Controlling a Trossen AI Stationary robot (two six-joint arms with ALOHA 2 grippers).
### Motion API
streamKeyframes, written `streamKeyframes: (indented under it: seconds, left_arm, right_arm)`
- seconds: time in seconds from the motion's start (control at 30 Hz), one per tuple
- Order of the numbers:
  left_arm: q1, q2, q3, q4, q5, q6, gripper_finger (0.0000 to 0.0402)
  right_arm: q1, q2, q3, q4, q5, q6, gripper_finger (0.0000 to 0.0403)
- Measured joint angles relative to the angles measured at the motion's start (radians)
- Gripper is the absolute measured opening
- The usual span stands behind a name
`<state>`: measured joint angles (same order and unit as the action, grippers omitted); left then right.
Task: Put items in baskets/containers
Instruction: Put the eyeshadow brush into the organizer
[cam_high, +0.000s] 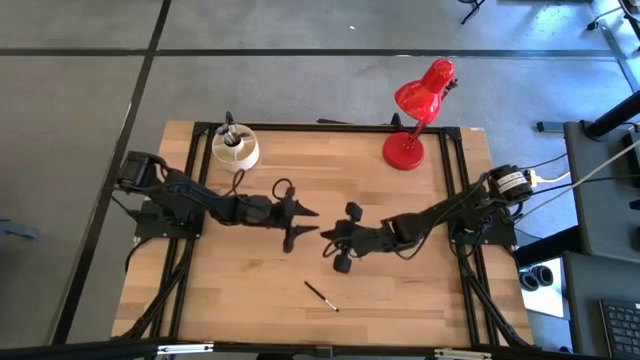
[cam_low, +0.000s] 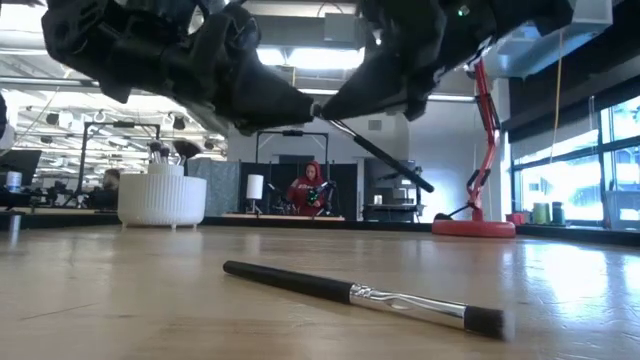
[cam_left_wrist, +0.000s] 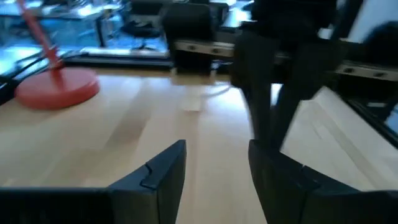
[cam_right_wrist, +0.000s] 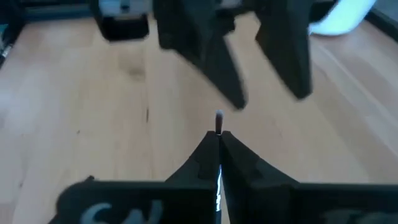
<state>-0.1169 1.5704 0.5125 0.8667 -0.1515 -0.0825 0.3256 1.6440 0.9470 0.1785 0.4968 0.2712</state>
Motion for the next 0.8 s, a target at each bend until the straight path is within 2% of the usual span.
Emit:
streamKeyframes:
  seconds: [0.13,0.37,0.47,0.63,0.8]
  left_arm:
    - [-0.008,0.027,0.000,0.052,0.044,0.037,0.0170]
    - [-0.008,0.028,0.000,0.050,0.144,0.045,0.0169]
    - [-0.006,0.028,0.000,0.044,0.139,0.045,0.0169]
    - [-0.005,0.028,0.000,0.039,0.066,0.045,0.0165]
    - [-0.005,0.028,0.001,0.011,0.066,0.045,0.0128]
  right_arm:
    - [-0.004,0.000,0.000,0.010,-0.001,-0.021,0.0006]
    - [-0.007,-0.001,0.000,0.011,0.007,-0.040,0.0006]
    - [-0.010,-0.001,0.000,0.011,0.008,-0.040,0.0006]
    - [-0.010,-0.002,0.000,0.012,0.008,-0.044,0.0006]
    - [-0.010,-0.002,0.000,0.013,0.008,-0.044,0.0006]
